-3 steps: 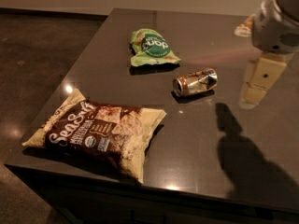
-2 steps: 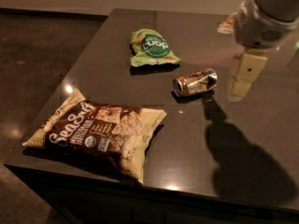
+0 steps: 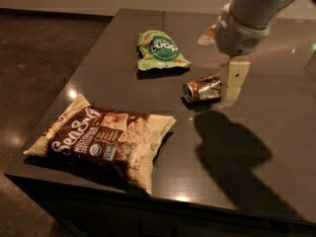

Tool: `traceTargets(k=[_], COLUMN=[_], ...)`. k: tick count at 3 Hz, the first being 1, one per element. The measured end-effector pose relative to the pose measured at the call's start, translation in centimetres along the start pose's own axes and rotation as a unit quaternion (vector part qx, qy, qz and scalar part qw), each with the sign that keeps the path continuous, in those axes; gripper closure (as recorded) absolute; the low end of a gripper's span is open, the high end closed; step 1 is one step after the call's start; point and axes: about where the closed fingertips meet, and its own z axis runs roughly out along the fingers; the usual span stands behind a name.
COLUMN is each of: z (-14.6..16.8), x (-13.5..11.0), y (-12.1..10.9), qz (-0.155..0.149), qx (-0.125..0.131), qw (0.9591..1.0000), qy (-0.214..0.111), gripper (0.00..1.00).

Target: Place orange can upright

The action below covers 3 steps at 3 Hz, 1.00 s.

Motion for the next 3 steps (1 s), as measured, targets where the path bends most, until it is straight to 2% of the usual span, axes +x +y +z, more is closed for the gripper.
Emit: traceTargets(k=[1, 2, 3], z=[2.6, 5.3, 7.1], x=[-1.0, -1.5, -1.4], y=[-0.5, -0.8, -1.0], qz=[-0.04, -0.067, -0.08], qx=[-0.03, -0.058, -0.073], qw=[0.9987, 0.9961, 0.9941], qy=[-0.003, -0.003, 0.003], gripper=[0.0, 0.0, 0.0])
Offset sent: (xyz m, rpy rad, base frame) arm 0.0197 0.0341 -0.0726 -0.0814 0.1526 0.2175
